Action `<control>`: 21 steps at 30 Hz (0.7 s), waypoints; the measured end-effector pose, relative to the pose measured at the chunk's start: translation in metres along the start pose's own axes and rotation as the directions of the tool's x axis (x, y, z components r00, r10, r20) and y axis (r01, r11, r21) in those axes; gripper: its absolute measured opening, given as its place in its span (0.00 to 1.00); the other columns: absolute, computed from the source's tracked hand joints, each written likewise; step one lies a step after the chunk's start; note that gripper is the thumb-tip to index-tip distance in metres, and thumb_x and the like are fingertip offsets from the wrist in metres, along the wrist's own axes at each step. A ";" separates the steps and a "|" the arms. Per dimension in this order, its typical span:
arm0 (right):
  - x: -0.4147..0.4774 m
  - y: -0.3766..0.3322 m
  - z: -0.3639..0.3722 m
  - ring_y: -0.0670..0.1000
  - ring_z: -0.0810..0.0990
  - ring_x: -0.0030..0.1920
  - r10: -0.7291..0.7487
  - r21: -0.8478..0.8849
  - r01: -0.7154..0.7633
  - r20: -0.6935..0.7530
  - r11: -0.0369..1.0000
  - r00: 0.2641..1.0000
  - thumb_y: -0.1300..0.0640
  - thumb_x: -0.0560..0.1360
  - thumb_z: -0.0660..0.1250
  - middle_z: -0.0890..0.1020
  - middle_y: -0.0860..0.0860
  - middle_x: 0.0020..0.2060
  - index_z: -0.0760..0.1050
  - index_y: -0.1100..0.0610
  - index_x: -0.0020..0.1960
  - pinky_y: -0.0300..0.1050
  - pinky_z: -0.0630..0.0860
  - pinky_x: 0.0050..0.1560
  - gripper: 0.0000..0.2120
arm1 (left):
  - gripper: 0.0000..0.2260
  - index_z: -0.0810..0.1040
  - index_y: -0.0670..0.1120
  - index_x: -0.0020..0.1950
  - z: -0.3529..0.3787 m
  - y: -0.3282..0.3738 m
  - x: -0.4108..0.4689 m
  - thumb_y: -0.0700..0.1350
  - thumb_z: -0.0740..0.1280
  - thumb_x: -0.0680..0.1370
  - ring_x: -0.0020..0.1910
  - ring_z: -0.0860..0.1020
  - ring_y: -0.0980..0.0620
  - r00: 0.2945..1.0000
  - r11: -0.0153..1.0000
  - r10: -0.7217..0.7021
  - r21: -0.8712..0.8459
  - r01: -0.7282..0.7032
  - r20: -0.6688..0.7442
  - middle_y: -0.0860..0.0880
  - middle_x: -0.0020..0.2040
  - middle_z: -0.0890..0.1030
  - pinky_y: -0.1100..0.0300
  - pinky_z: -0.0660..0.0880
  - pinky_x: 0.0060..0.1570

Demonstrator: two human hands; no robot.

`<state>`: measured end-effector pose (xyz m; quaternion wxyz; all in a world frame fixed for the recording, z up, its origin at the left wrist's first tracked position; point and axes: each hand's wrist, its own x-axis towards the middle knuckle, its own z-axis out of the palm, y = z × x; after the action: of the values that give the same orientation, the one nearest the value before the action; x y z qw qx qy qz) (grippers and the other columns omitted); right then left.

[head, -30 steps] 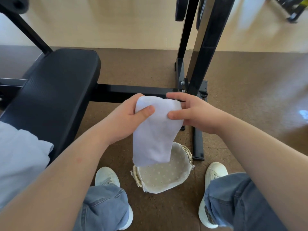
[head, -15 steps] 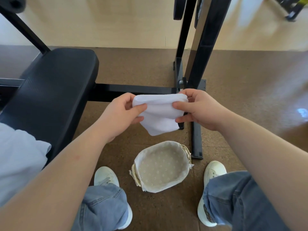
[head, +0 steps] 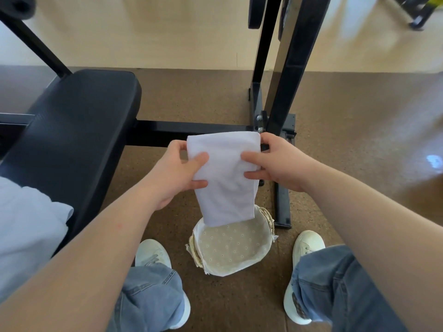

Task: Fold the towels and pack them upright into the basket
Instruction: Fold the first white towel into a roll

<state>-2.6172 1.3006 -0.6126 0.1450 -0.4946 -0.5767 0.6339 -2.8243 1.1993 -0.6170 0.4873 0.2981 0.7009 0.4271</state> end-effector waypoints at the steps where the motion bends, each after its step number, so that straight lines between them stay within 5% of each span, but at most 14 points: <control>1: 0.000 0.000 -0.001 0.55 0.86 0.54 0.020 -0.007 -0.020 0.002 1.000 1.000 0.61 0.77 0.75 0.83 0.54 0.58 0.71 0.51 0.69 0.51 0.86 0.50 0.24 | 0.21 0.65 0.54 0.69 -0.001 -0.001 0.000 0.44 0.70 0.81 0.54 0.82 0.48 1.000 1.000 -0.019 0.001 0.019 -0.010 0.50 0.58 0.76 0.60 0.83 0.41; 5: 0.000 0.004 0.000 0.56 0.88 0.42 0.061 -0.070 -0.070 -0.129 0.995 0.990 0.64 0.75 0.75 0.82 0.58 0.54 0.65 0.47 0.68 0.47 0.86 0.42 0.29 | 0.13 0.72 0.48 0.63 -0.001 -0.002 0.001 0.42 0.70 0.81 0.48 0.85 0.49 0.999 0.999 -0.004 0.051 0.006 -0.051 0.47 0.59 0.77 0.61 0.83 0.41; 9: 0.001 0.005 0.005 0.52 0.83 0.35 -0.014 -0.226 -0.031 -0.194 0.974 0.981 0.57 0.81 0.69 0.80 0.57 0.51 0.71 0.47 0.57 0.46 0.85 0.40 0.10 | 0.07 0.80 0.52 0.60 0.001 -0.003 0.000 0.43 0.67 0.83 0.42 0.86 0.58 0.996 0.986 0.083 0.150 -0.077 -0.035 0.51 0.64 0.76 0.62 0.83 0.45; 11: 0.001 0.005 0.006 0.49 0.85 0.36 -0.060 -0.331 0.009 -0.144 0.943 0.988 0.55 0.80 0.70 0.81 0.53 0.51 0.75 0.47 0.55 0.44 0.84 0.41 0.07 | 0.16 0.78 0.54 0.68 -0.001 -0.006 0.000 0.42 0.69 0.82 0.49 0.85 0.56 0.992 0.967 0.124 0.225 -0.122 0.005 0.52 0.65 0.76 0.61 0.82 0.50; 14: 0.000 0.002 0.007 0.48 0.81 0.44 -0.108 -0.542 0.043 -0.088 0.839 0.990 0.57 0.74 0.76 0.79 0.48 0.54 0.75 0.44 0.64 0.37 0.74 0.37 0.22 | 0.27 0.73 0.56 0.75 -0.003 -0.011 0.002 0.41 0.74 0.77 0.58 0.77 0.57 0.975 0.855 0.217 0.475 -0.209 0.039 0.53 0.66 0.77 0.64 0.75 0.53; 17: -0.002 0.003 0.011 0.49 0.76 0.49 -0.176 -0.691 0.070 -0.084 0.720 0.981 0.59 0.75 0.72 0.77 0.49 0.57 0.72 0.45 0.73 0.34 0.69 0.37 0.28 | 0.26 0.72 0.57 0.75 -0.001 -0.016 0.002 0.44 0.73 0.78 0.59 0.76 0.56 0.941 0.655 0.335 0.705 -0.272 0.052 0.51 0.68 0.78 0.62 0.73 0.58; 21: -0.001 0.009 0.015 0.52 0.79 0.58 -0.288 -0.751 0.108 -0.113 0.652 0.951 0.58 0.79 0.69 0.80 0.52 0.63 0.74 0.48 0.73 0.38 0.71 0.50 0.24 | 0.22 0.74 0.52 0.75 0.000 -0.022 0.003 0.44 0.70 0.81 0.60 0.78 0.53 0.904 0.605 0.427 0.736 -0.303 0.022 0.49 0.66 0.80 0.61 0.73 0.60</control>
<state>-2.6257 1.2886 -0.6222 0.0657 -0.5120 -0.8133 0.2684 -2.8258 1.1915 -0.6379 0.1752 0.5683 0.7711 0.2275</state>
